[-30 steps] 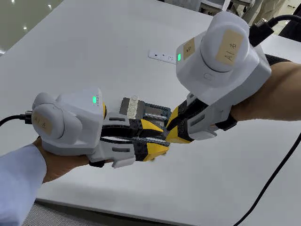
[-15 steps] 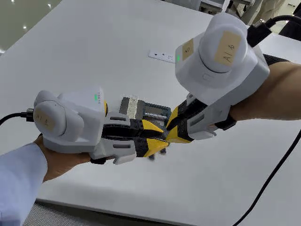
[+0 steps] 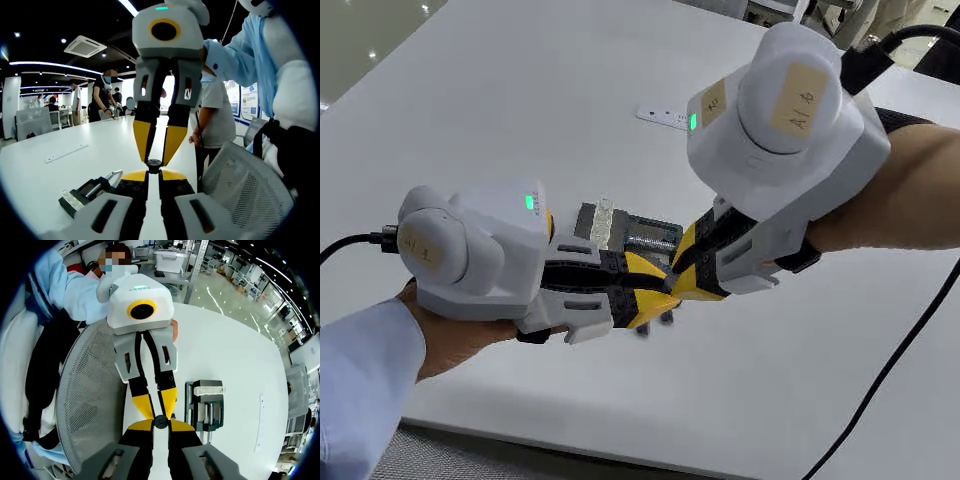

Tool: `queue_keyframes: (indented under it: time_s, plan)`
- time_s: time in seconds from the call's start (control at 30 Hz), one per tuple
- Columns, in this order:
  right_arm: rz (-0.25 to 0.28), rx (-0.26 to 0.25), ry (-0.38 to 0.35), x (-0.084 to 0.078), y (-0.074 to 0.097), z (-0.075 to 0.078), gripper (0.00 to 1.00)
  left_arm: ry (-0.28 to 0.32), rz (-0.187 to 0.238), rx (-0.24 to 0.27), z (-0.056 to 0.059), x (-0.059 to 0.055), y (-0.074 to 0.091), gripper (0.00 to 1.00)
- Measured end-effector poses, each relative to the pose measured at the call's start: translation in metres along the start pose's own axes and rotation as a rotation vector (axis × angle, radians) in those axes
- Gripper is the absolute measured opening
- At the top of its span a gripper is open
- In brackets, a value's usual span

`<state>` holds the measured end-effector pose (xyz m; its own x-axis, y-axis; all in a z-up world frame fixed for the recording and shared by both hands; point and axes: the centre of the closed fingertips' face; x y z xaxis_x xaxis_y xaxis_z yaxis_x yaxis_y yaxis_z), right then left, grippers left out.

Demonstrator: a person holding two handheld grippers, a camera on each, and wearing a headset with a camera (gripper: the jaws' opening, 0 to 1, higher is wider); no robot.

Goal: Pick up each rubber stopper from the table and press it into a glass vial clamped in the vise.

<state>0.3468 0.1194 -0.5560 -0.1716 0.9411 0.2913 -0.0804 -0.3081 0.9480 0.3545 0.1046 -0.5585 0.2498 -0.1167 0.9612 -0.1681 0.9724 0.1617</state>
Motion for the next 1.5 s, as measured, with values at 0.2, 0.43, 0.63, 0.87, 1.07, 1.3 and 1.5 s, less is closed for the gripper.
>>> queue_keyframes:
  time_s: [0.2,0.43,0.63,0.87,1.07,1.3,1.5]
  plan:
    - [0.001,0.006,0.019,-0.0003,0.0002,-0.0015,0.07,0.016,0.006,-0.013,0.0012,-0.0003,0.0004,0.01]
    - [0.01,0.009,0.04,0.0001,0.0012,-0.0028,0.08,0.024,0.013,-0.024,0.0022,0.0,0.0006,0.01]
    - [0.013,0.023,0.065,0.0007,0.002,-0.0048,0.09,0.022,0.017,-0.032,0.0032,0.0007,0.0012,0.01]
    - [0.013,0.029,0.091,0.0014,0.0024,-0.0041,0.08,0.015,0.019,-0.042,0.0052,0.0011,0.0022,0.01]
    - [0.019,0.035,0.103,0.0028,0.0025,-0.0051,0.08,0.015,0.017,-0.05,0.0065,0.0014,0.0028,0.01]
    - [0.024,0.042,0.125,0.0038,0.0033,-0.0064,0.08,0.012,0.01,-0.064,0.0087,0.0009,0.0029,0.0]
    - [0.021,0.046,0.134,0.0035,0.0029,-0.0073,0.08,0.011,0.007,-0.066,0.0087,0.0003,0.0026,0.0]
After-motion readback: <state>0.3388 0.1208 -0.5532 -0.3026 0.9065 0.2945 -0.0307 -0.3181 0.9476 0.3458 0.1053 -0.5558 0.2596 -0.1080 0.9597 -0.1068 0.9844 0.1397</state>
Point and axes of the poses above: the centre of the closed fingertips' face, and the gripper's own axes: y roughly backward along the fingers, z roughly to its right, x roughly out of its top, and after that the axes turned 12 degrees about y, right-handed
